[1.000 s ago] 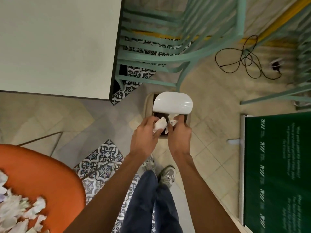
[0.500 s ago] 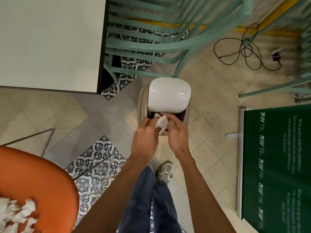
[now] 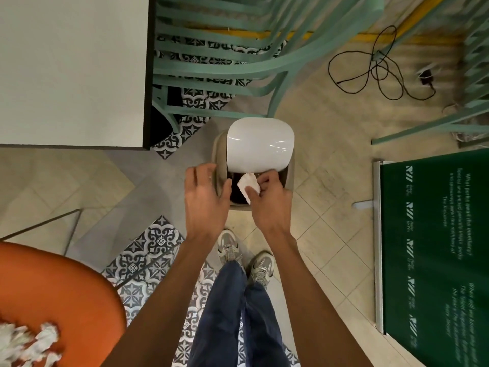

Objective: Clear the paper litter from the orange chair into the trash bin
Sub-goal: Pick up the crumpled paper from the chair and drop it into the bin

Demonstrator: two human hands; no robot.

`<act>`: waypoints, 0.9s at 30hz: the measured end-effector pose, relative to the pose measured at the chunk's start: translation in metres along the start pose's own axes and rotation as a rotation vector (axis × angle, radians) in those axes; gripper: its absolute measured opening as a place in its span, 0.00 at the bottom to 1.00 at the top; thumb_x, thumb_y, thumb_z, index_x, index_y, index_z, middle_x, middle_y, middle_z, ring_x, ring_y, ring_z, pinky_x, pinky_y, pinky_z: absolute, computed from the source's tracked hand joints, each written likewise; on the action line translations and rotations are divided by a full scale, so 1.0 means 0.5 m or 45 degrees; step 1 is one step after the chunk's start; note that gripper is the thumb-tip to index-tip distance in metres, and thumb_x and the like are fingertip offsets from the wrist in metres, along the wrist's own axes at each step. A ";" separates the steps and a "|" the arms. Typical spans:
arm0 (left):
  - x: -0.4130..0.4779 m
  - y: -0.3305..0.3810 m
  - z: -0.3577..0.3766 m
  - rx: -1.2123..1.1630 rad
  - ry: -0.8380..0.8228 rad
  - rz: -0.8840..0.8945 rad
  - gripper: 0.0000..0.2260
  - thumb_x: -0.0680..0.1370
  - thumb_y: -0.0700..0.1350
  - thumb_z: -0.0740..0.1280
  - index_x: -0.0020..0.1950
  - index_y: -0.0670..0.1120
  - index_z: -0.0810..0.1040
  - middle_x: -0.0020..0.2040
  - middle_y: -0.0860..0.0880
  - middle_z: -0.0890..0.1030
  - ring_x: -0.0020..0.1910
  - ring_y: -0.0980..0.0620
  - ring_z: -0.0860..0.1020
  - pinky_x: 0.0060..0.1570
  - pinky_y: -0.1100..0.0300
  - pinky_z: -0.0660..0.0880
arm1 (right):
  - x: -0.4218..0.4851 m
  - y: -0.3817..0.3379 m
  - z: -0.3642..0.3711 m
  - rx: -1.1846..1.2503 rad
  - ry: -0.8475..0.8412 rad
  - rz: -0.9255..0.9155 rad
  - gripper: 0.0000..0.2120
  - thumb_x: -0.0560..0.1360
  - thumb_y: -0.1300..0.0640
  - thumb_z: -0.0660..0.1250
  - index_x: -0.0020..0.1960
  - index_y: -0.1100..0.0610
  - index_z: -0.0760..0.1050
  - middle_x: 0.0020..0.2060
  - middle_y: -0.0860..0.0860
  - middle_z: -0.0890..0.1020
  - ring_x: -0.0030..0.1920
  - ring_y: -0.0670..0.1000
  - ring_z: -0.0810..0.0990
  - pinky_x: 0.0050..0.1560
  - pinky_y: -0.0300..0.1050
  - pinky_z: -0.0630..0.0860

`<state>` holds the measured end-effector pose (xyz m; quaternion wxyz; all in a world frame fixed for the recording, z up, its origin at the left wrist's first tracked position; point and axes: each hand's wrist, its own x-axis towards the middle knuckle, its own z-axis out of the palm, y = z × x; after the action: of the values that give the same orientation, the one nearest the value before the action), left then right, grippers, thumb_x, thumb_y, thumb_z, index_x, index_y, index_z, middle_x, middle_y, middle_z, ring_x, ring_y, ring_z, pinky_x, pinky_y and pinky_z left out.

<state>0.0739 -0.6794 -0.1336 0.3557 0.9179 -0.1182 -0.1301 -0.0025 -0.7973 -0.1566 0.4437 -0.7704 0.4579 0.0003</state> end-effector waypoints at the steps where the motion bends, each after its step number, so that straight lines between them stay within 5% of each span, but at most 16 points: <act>1: 0.006 -0.003 0.000 0.005 -0.029 -0.022 0.17 0.80 0.45 0.74 0.67 0.45 0.75 0.63 0.45 0.75 0.56 0.49 0.78 0.59 0.59 0.75 | 0.001 -0.004 0.010 -0.033 -0.002 0.011 0.13 0.78 0.57 0.77 0.55 0.53 0.74 0.46 0.50 0.85 0.45 0.50 0.85 0.47 0.43 0.80; 7: 0.015 -0.015 0.001 -0.079 -0.068 -0.030 0.16 0.80 0.45 0.74 0.66 0.47 0.75 0.58 0.48 0.79 0.50 0.52 0.81 0.53 0.56 0.81 | 0.024 -0.035 0.058 0.021 -0.022 0.079 0.16 0.80 0.62 0.74 0.65 0.58 0.75 0.54 0.54 0.85 0.52 0.54 0.85 0.58 0.51 0.84; 15: 0.008 -0.027 -0.005 -0.090 -0.118 -0.046 0.17 0.80 0.46 0.74 0.67 0.46 0.76 0.59 0.47 0.80 0.53 0.51 0.81 0.56 0.59 0.80 | 0.015 -0.034 0.063 -0.011 -0.043 -0.001 0.18 0.80 0.62 0.70 0.69 0.55 0.76 0.58 0.54 0.86 0.58 0.55 0.85 0.65 0.47 0.80; 21: -0.031 -0.039 -0.023 -0.043 -0.112 0.035 0.15 0.81 0.41 0.72 0.68 0.48 0.76 0.61 0.47 0.81 0.54 0.50 0.82 0.53 0.50 0.83 | -0.035 -0.022 0.030 -0.068 0.012 -0.154 0.16 0.80 0.61 0.71 0.67 0.51 0.78 0.53 0.51 0.85 0.52 0.53 0.85 0.53 0.51 0.85; 27: -0.126 -0.052 -0.053 -0.021 -0.066 -0.011 0.15 0.82 0.41 0.70 0.67 0.53 0.76 0.62 0.51 0.80 0.57 0.50 0.81 0.53 0.46 0.82 | -0.093 -0.018 0.003 -0.154 0.012 -0.252 0.18 0.80 0.56 0.71 0.69 0.47 0.77 0.58 0.52 0.86 0.54 0.53 0.86 0.53 0.53 0.85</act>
<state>0.0265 -0.6247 -0.1225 0.3594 0.9118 -0.1225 -0.1564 -0.0227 -0.7617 -0.1326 0.3922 -0.8371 0.3808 -0.0196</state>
